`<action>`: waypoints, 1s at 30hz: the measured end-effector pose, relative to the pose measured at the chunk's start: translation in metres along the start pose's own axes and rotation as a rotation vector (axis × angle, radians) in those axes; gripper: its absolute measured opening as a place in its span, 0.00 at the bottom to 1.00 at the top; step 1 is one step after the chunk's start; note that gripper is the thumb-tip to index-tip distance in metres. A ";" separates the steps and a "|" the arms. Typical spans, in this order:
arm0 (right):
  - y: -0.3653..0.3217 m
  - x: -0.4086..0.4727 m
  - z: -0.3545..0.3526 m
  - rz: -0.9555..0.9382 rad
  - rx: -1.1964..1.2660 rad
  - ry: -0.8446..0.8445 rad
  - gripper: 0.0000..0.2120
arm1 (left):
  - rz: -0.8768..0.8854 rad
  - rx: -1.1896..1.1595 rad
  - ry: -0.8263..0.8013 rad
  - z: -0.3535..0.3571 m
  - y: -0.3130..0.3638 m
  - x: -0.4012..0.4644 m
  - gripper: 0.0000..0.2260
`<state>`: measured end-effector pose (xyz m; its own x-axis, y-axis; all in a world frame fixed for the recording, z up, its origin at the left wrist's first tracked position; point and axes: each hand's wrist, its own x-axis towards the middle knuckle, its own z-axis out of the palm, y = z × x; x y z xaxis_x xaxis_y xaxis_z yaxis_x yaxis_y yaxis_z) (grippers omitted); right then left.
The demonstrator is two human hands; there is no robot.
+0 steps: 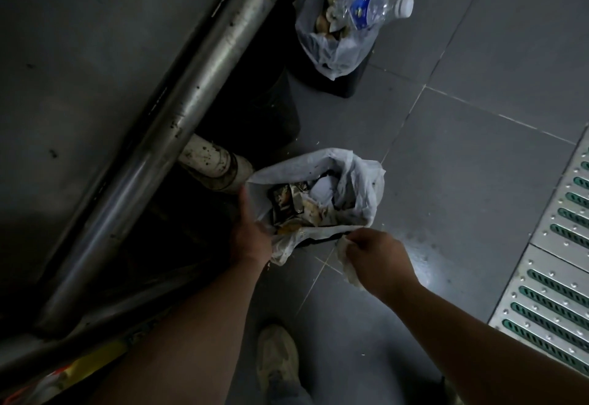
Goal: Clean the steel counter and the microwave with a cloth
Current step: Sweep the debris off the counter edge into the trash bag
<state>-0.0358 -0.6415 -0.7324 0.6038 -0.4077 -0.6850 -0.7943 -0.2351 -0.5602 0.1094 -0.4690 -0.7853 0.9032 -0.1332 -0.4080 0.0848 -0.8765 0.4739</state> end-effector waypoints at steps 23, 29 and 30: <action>-0.005 -0.002 -0.018 0.028 0.150 -0.048 0.09 | 0.147 -0.140 -0.071 0.008 -0.005 0.004 0.43; -0.024 -0.011 -0.054 -0.014 0.167 0.008 0.11 | 0.175 -0.186 -0.186 0.007 0.027 -0.011 0.44; -0.028 -0.014 -0.062 -0.012 0.173 0.026 0.12 | 0.167 -0.186 -0.203 0.006 0.033 -0.013 0.44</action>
<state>-0.0263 -0.6836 -0.6784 0.6095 -0.4286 -0.6669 -0.7622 -0.0854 -0.6417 0.0983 -0.4985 -0.7690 0.8105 -0.3740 -0.4507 0.0348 -0.7375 0.6745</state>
